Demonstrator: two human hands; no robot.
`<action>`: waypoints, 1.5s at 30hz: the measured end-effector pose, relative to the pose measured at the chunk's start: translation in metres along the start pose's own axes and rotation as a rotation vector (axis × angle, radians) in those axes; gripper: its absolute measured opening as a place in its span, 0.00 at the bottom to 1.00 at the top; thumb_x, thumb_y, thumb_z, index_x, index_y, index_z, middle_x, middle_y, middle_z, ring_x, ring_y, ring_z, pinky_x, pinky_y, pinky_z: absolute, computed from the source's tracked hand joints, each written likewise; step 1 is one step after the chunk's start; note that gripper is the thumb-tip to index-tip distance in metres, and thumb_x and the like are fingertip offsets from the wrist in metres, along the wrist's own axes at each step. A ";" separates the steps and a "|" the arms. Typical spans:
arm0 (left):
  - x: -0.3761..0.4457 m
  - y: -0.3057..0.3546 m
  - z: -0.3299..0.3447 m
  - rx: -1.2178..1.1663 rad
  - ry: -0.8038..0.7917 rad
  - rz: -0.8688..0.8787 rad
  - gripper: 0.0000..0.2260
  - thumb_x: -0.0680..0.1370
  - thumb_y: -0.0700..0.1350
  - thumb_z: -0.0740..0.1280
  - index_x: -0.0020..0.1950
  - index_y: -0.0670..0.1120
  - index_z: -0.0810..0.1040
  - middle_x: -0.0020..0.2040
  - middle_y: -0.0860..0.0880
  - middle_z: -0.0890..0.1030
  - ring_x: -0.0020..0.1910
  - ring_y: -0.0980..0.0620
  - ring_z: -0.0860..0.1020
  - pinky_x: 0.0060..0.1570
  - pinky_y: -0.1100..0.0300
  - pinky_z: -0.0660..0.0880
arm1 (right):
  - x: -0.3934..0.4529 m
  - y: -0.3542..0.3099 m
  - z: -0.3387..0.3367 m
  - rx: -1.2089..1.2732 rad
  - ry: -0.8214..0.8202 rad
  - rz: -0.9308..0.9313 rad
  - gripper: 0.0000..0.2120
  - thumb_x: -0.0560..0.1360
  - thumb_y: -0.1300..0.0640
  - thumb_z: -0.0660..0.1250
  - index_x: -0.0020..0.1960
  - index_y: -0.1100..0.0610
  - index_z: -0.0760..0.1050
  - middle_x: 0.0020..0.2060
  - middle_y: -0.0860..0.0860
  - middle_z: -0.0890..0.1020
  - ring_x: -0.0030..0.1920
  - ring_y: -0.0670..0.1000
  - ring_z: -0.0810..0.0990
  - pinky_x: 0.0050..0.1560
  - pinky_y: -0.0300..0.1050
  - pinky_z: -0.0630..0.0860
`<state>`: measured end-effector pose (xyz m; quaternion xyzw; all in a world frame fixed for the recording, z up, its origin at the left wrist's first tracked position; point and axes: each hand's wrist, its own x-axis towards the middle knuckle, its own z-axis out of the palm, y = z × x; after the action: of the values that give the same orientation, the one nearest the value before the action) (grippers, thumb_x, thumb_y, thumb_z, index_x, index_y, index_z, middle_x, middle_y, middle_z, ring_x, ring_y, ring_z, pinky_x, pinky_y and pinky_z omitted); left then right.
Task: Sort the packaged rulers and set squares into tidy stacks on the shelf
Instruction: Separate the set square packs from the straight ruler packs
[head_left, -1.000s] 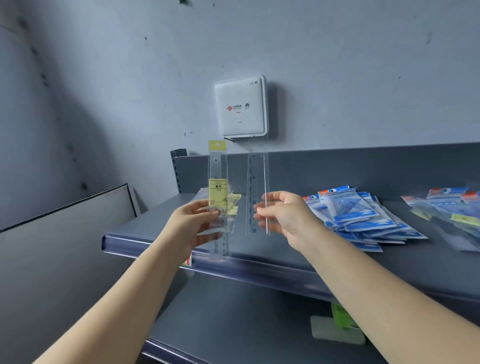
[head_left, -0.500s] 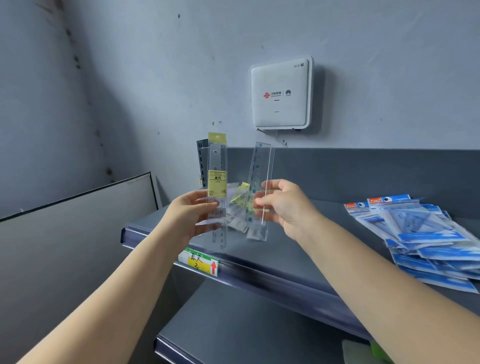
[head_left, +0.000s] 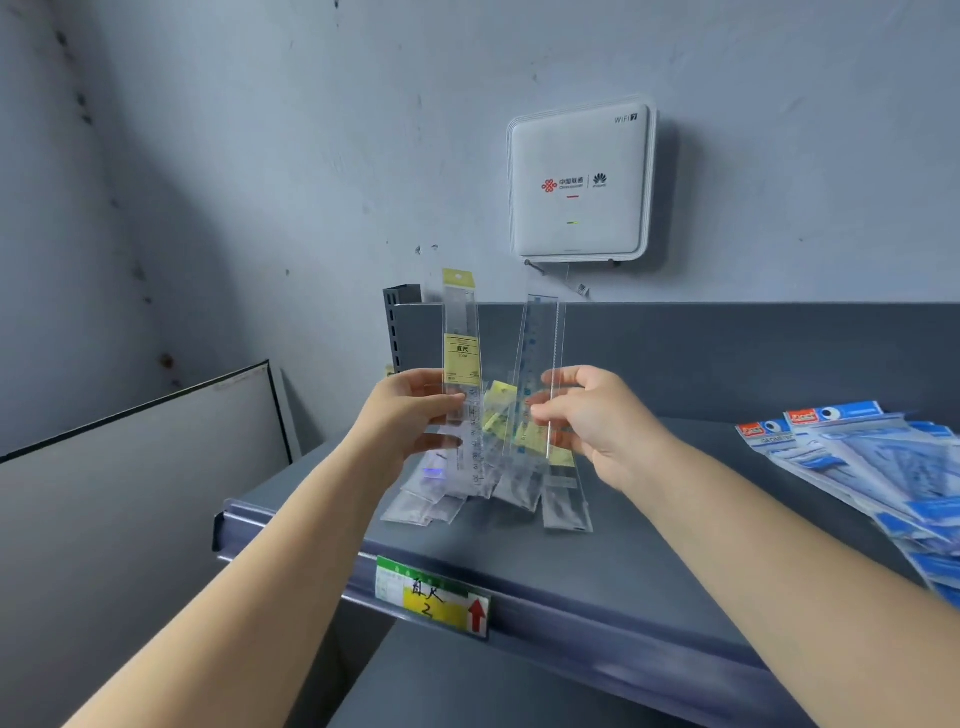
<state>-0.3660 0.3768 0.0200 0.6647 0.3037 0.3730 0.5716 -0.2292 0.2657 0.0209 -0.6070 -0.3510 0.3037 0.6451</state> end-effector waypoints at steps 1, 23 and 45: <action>0.008 -0.001 -0.004 0.004 -0.027 0.002 0.07 0.75 0.34 0.68 0.46 0.46 0.79 0.41 0.45 0.81 0.35 0.51 0.78 0.28 0.62 0.78 | 0.004 -0.001 0.004 0.003 0.025 -0.002 0.15 0.72 0.74 0.62 0.54 0.59 0.70 0.38 0.51 0.78 0.38 0.49 0.76 0.37 0.40 0.72; 0.096 -0.036 -0.031 0.394 -0.224 0.157 0.22 0.76 0.43 0.68 0.68 0.42 0.70 0.51 0.47 0.74 0.46 0.52 0.73 0.47 0.60 0.67 | 0.043 -0.016 0.051 -0.175 0.360 -0.161 0.18 0.72 0.69 0.66 0.61 0.62 0.72 0.42 0.50 0.81 0.38 0.48 0.77 0.36 0.38 0.71; 0.017 -0.002 0.097 1.231 -0.185 0.683 0.17 0.78 0.51 0.60 0.65 0.49 0.70 0.59 0.49 0.74 0.59 0.45 0.71 0.56 0.54 0.66 | -0.051 -0.008 -0.080 -1.678 0.425 -0.245 0.13 0.77 0.53 0.57 0.61 0.53 0.70 0.56 0.48 0.75 0.58 0.52 0.71 0.52 0.46 0.66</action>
<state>-0.2747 0.3396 0.0141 0.9541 0.1840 0.2340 -0.0334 -0.1927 0.1774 0.0230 -0.8832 -0.3939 -0.2461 0.0650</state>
